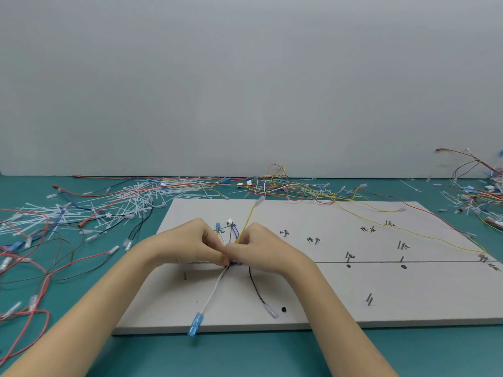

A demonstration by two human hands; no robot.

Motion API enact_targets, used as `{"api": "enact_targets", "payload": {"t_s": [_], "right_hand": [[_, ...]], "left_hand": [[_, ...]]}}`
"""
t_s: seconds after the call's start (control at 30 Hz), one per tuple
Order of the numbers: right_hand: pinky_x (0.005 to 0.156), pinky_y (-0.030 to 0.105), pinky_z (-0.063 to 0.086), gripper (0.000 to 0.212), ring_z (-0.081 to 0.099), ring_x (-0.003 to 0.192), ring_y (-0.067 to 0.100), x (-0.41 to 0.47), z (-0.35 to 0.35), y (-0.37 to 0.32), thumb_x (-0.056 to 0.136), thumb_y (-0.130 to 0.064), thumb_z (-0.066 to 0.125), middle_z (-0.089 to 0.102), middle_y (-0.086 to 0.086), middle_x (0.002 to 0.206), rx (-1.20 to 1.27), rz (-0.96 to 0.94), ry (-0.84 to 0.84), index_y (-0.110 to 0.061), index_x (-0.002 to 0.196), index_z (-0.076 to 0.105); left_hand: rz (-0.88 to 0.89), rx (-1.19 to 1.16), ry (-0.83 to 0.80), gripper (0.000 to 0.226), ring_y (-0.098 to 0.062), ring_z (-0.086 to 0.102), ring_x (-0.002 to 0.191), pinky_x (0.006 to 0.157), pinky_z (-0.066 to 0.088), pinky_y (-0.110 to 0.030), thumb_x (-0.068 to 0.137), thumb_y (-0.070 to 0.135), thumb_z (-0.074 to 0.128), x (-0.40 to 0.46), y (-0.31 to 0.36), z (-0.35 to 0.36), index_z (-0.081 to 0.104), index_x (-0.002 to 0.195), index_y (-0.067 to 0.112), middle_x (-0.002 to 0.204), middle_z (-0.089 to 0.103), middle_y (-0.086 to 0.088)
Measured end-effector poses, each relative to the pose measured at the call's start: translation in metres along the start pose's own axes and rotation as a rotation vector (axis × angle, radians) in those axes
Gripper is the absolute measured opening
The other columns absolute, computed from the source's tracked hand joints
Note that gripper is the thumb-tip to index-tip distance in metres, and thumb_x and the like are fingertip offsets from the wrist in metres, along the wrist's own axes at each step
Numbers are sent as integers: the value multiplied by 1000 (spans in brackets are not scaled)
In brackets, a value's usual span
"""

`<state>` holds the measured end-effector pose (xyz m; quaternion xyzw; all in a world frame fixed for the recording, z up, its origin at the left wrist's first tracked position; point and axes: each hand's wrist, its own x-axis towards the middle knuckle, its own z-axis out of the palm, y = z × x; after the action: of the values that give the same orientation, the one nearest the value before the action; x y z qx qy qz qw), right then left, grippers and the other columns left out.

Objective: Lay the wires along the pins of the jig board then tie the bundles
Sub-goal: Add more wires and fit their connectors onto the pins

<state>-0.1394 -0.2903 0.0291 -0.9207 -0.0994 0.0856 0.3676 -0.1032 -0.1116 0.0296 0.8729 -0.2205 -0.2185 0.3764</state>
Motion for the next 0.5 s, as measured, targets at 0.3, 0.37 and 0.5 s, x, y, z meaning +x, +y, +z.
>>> {"api": "enact_targets", "payload": {"t_s": [0.3,0.37,0.5], "right_hand": [[55,28,25,45,31,61,17,1,-3,5,87,-32,65,44,9,66,14,-17,-59,12,80,63],[53,27,25,42,32,60,16,1,-4,6,87,-31,65,46,8,66,22,-19,-67,10,83,66],[44,19,27,25,32,46,7,2,-6,8,87,-24,66,51,-1,57,34,-31,-66,-3,78,75]], "left_hand": [[-29,2,-21,11,-4,61,81,86,49,-23,89,22,69,-3,1,-2,80,90,23,92,76,-2],[-35,-13,-9,10,-2,63,80,79,48,-14,88,21,70,-3,1,-2,81,89,22,89,77,3],[-43,-14,32,8,1,64,77,75,48,-10,84,20,74,0,1,-1,81,87,22,86,77,5]]}}
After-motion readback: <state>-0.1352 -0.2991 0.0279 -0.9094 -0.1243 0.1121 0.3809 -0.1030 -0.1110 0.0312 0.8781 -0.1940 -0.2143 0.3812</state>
